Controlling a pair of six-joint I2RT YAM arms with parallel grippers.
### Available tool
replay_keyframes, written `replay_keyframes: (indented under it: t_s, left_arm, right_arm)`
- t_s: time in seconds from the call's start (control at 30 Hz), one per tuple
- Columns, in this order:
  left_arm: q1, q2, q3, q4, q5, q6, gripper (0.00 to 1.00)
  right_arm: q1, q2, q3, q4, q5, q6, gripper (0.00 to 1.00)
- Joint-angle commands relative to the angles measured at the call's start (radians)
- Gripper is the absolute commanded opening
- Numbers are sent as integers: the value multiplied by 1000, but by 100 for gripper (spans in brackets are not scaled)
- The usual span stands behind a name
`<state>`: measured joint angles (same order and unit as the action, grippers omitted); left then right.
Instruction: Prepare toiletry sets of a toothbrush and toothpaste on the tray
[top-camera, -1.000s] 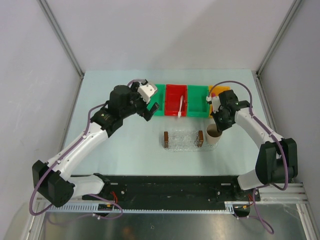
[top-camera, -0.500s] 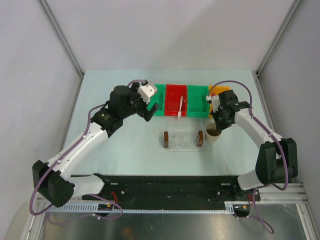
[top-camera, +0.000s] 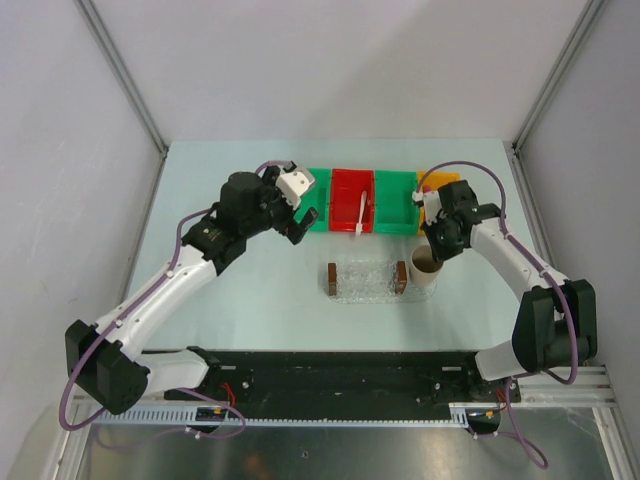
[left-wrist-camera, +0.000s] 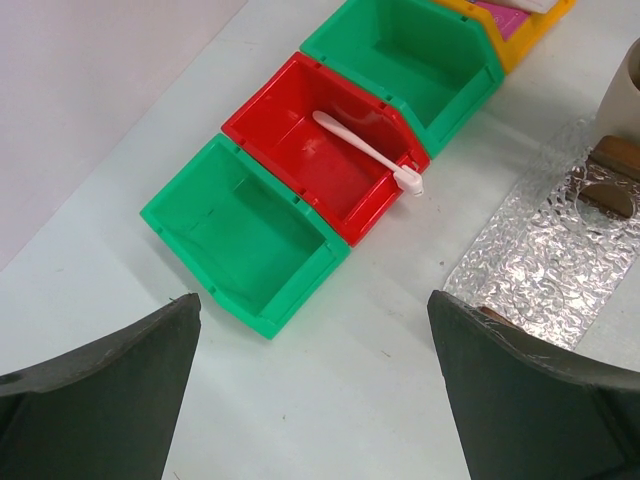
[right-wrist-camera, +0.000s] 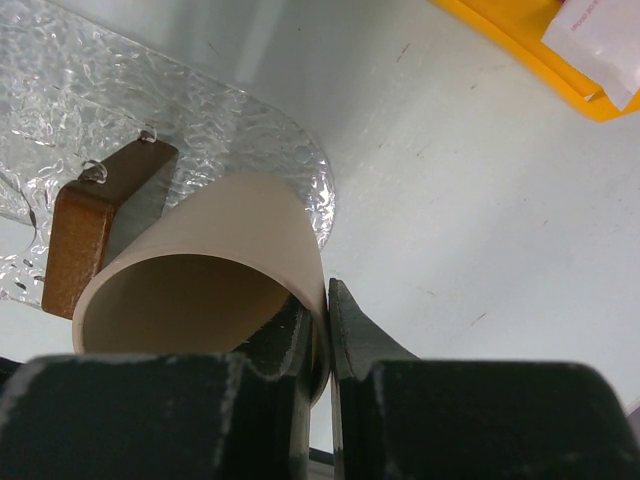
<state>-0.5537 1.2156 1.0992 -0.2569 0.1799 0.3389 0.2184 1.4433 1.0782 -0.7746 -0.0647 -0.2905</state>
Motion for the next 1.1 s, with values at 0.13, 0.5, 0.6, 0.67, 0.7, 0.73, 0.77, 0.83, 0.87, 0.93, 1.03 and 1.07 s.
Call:
replay_keyframes:
  t_s: [0.13, 0.5, 0.6, 0.67, 0.7, 0.73, 0.77, 0.83, 0.87, 0.93, 1.03, 1.07]
  left_arm:
    - [8, -18, -9, 18, 41, 37, 100]
    - [8, -14, -12, 18, 44, 37, 100]
    - [8, -13, -12, 18, 44, 35, 100]
    - [8, -18, -12, 19, 44, 37, 100]
    - [8, -16, -12, 18, 43, 35, 100]
    - [8, -14, -12, 18, 44, 35, 100]
    - [8, -14, -12, 18, 46, 35, 100]
    - [8, -13, -13, 18, 47, 34, 100]
    - [8, -14, -13, 19, 47, 34, 100]
    - [8, -14, -13, 18, 47, 35, 100]
    - [8, -14, -15, 18, 47, 37, 100]
    - [8, -14, -15, 18, 47, 35, 100]
  right_arm:
    - [2, -43, -15, 0, -15, -7, 0]
    - [6, -44, -37, 20, -12, -4, 1]
    - [7, -43, -40, 24, -9, -4, 7]
    - [9, -44, -40, 26, -7, -3, 11]
    - [9, -47, -40, 31, -4, -1, 14]
    - [9, -50, -40, 32, -4, 1, 15]
    - [10, -53, -41, 32, -3, 2, 16]
    - [12, -57, -41, 34, 0, 4, 22]
    - [13, -60, -41, 34, 0, 4, 23]
    - [13, -61, -41, 34, 3, 4, 26]
    - [15, -63, -43, 34, 3, 4, 29]
    - [16, -64, -43, 34, 5, 4, 29]
